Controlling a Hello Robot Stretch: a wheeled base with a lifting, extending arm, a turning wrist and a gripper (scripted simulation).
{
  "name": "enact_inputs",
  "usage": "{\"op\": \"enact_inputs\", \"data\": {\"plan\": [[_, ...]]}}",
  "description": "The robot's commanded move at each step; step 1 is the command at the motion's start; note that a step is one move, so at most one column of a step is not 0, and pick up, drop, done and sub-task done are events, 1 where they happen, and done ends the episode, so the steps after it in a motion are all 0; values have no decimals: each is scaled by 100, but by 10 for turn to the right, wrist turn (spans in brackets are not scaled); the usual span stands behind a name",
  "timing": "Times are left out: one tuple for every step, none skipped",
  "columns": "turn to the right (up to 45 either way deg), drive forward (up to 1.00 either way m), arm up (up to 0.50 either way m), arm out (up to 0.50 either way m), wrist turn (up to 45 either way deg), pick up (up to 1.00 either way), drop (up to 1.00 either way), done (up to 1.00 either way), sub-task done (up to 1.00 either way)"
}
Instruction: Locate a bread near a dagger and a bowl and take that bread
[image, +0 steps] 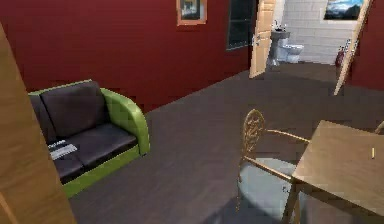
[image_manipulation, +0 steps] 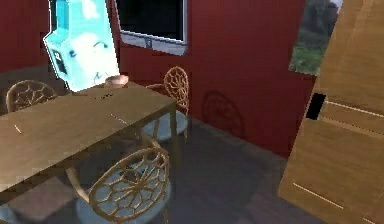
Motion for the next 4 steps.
{"op": "enact_inputs", "data": {"plan": [[0, 40, 0, 0, 0, 0, 0, 0, 0], [-30, 0, 0, 0, 0, 0, 0, 0, 0], [0, 85, 0, 0, 0, 0, 0, 0, 0], [420, 0, 0, 0, 0, 0, 0, 0, 0]]}}
